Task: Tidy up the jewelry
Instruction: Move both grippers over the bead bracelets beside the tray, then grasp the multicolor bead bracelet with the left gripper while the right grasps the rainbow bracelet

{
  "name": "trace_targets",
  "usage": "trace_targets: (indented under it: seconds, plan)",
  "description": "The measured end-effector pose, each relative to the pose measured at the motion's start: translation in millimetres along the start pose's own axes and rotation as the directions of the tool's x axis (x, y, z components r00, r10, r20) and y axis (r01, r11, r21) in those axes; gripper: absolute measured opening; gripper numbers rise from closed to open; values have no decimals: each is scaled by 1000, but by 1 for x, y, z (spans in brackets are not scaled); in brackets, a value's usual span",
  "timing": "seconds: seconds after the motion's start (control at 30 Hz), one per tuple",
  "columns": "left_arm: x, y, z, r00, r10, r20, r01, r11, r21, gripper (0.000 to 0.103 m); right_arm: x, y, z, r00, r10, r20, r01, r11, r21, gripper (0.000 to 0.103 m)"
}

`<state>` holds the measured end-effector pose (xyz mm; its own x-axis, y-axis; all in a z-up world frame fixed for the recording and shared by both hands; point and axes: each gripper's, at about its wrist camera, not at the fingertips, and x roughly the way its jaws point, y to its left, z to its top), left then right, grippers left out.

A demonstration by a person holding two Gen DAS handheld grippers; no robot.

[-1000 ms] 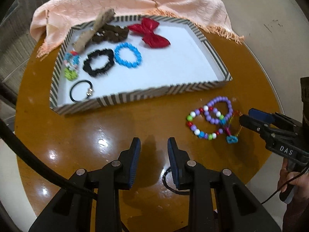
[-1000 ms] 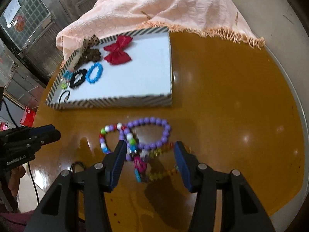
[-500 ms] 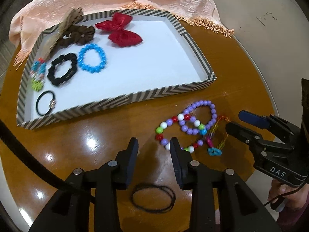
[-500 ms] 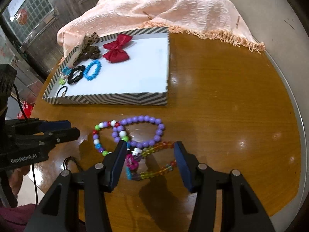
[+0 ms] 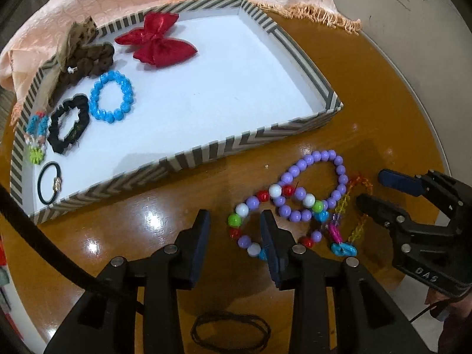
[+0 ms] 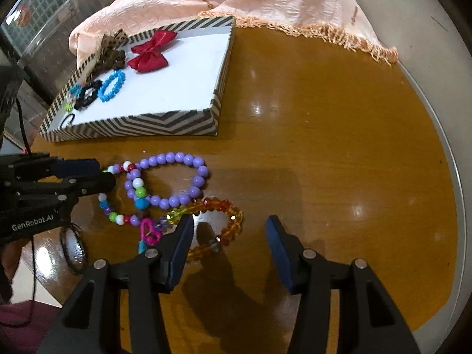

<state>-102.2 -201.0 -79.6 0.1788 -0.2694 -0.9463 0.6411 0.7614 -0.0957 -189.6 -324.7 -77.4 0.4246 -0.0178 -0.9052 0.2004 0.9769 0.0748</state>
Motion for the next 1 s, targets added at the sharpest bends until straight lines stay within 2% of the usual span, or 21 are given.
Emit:
trace_targets:
  seconds: [0.07,0.13,0.17,0.2,0.27,0.33,0.43,0.7,1.0]
  plan:
    - [1,-4,2,1000,12,-2,-12,1000,18,34,1,3,1,999,-29,23,29,999,-28,42]
    - [1,-7,3,1000,16,9,-17,999,33,34,2,6,1,997,-63,34,66,996,-65,30]
    - [2,-9,3,1000,18,17,-18,999,41,32,2,8,0,996,-82,43,86,993,-83,18]
    - [1,-11,2,999,16,27,-18,998,54,18,2,9,0,995,-85,50,90,992,-93,10]
    - [2,-14,1,999,14,30,-16,997,73,9,1,11,-1,994,-90,57,96,989,-110,9]
    - [1,-10,2,1000,-19,18,18,998,56,8,-1,10,-1,996,-74,55,80,992,-99,9]
    - [-6,-4,2,998,-57,24,56,998,31,8,-21,4,2,996,-7,87,12,999,-50,9]
    - [-59,6,6,987,-117,111,114,993,38,8,-79,11,20,980,27,199,-14,998,-68,9]
    - [-109,19,24,971,-95,221,91,995,31,8,-108,27,57,958,52,282,-20,993,-117,9]
